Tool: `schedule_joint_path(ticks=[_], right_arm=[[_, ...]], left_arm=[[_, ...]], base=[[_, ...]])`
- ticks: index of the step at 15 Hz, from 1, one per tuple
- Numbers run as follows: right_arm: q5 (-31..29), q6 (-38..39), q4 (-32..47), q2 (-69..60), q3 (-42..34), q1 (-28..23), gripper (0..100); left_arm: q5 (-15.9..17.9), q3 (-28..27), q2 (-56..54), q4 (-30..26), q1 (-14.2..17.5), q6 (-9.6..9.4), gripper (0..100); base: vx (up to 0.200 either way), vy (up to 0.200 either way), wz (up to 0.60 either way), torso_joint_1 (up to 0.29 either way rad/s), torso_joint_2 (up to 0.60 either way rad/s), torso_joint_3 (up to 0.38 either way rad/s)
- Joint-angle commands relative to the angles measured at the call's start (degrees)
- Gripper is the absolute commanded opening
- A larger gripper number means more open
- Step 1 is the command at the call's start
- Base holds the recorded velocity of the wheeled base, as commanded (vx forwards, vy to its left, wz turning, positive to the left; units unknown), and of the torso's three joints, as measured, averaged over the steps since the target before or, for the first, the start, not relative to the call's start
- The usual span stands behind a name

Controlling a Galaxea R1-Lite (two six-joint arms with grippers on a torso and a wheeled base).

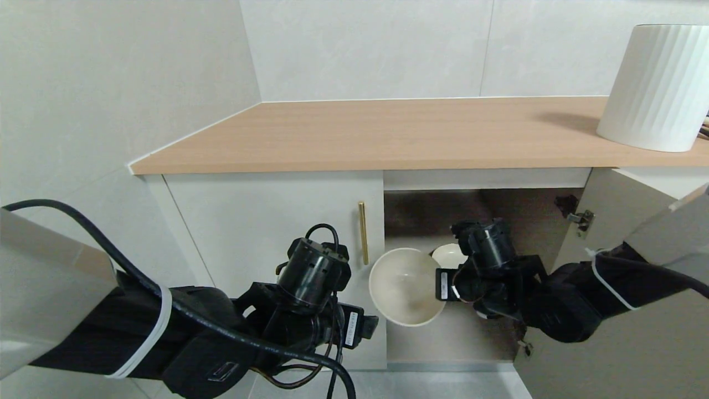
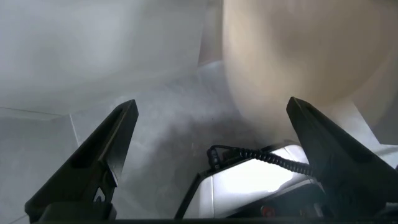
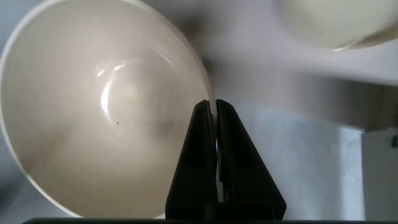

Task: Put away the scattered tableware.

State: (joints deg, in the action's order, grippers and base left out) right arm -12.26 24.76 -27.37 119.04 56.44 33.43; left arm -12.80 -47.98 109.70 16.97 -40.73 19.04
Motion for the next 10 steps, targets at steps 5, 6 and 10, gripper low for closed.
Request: schedule_joint_path(ticks=[5,6,10], right_arm=[[-5.0,6.5,-2.0,11.0,10.3,-12.4,0],[-6.2,6.7,-2.0,12.3,11.8,-13.5,0],[-8.5,6.6,-1.5,15.5,15.5,-15.8,0]], left_arm=[[-0.4,0.0,-0.1,0.0,0.0,0.03,100],[-0.4,0.0,-0.1,0.0,0.0,0.12,100],[-0.5,-0.1,0.2,0.1,0.0,0.12,100]], base=[[0.0,0.0,0.0,0.0,0.0,0.0],[0.0,0.0,0.0,0.0,0.0,0.0],[0.0,0.0,0.0,0.0,0.0,0.0]])
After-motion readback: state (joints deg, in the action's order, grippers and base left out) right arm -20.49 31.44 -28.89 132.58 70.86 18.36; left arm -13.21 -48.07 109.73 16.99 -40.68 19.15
